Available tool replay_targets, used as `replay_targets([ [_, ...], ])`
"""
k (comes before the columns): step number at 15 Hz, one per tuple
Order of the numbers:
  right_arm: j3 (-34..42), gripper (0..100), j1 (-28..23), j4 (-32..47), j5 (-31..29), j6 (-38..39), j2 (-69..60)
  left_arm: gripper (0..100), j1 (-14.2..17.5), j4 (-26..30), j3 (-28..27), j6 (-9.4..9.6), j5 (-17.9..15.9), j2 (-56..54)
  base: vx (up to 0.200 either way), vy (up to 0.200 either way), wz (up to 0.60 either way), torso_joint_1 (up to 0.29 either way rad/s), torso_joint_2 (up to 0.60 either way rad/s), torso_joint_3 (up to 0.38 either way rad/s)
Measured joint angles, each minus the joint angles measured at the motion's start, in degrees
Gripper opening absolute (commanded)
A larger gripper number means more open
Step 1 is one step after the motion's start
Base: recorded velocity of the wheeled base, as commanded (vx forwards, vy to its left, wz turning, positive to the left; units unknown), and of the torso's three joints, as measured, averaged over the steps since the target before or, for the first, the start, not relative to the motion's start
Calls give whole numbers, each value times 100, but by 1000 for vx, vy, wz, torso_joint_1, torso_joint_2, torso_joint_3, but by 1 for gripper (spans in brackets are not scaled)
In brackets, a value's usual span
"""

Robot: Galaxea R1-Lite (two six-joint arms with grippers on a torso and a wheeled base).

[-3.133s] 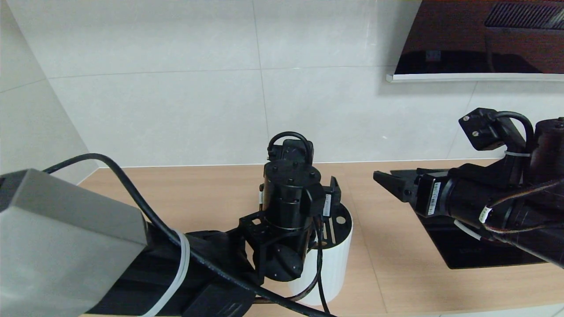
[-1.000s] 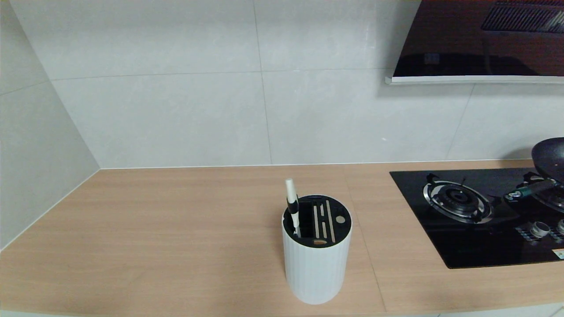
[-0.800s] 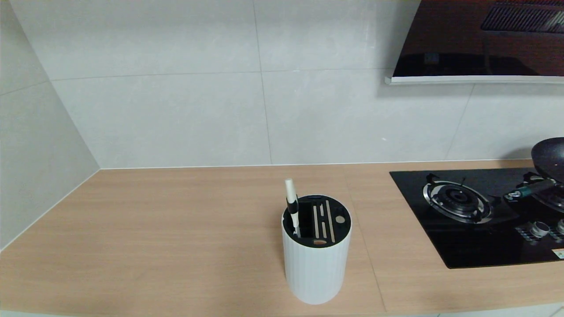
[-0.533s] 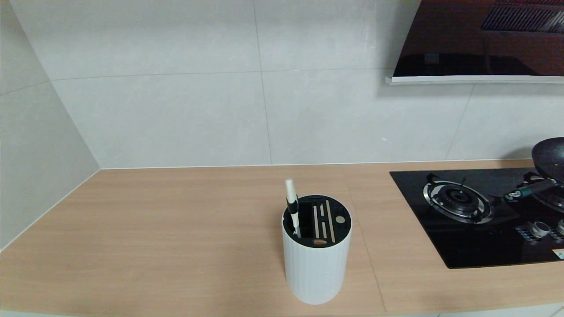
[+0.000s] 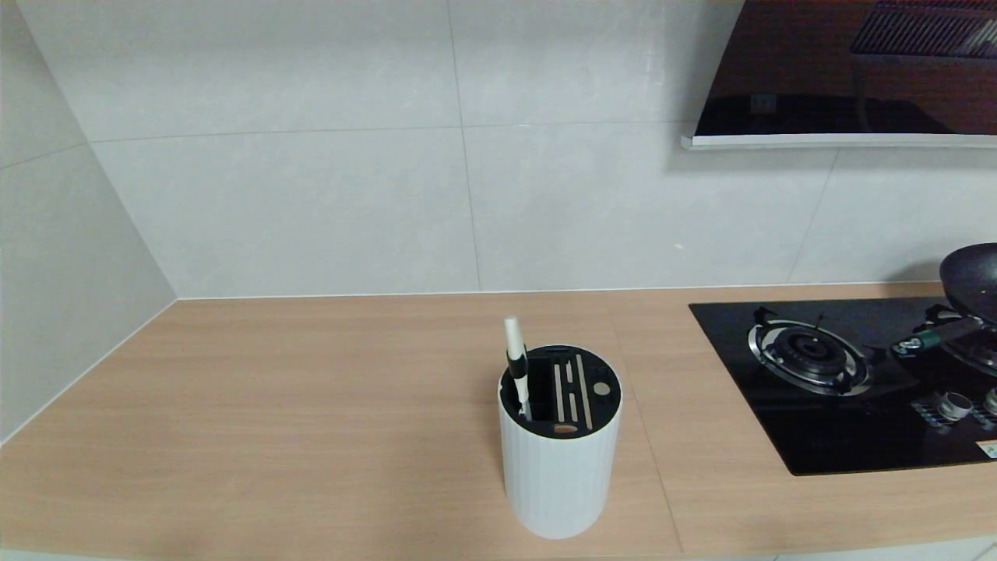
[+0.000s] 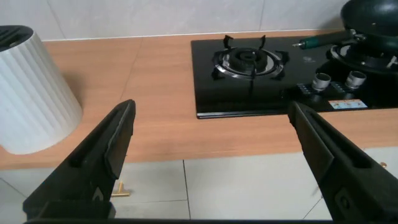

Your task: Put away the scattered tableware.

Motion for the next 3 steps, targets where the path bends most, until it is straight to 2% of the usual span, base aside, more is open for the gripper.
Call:
replay_targets([
  [3,0,100,0,9,6,-4,0,100,-2,0,2,-30,0,0,0,0,0,0,0,0],
])
